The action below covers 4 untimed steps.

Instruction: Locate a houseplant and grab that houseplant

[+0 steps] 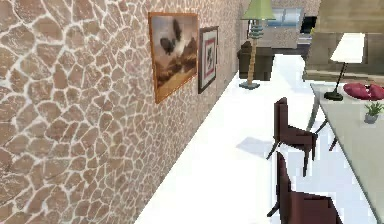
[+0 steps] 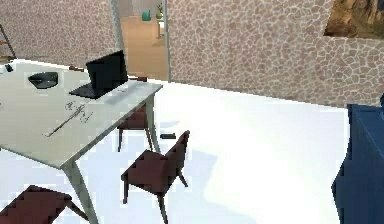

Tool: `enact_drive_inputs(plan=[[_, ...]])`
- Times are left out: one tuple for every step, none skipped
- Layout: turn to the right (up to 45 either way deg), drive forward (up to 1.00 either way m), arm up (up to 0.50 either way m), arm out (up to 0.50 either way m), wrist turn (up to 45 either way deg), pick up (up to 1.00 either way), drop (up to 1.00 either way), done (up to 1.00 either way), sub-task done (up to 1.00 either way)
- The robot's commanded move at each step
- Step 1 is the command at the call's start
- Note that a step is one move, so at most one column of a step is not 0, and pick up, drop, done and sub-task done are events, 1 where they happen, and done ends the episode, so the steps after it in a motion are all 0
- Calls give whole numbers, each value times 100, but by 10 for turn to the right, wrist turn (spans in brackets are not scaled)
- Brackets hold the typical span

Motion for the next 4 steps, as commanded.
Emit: enact_drive_inputs(plan=[[0,80,0,0,0,0,0,0,0],[270,0,0,0,0,0,0,0,0],[0,60,0,0,0,0,0,0,0],[-210,0,0,0,0,0,0,0,0]])
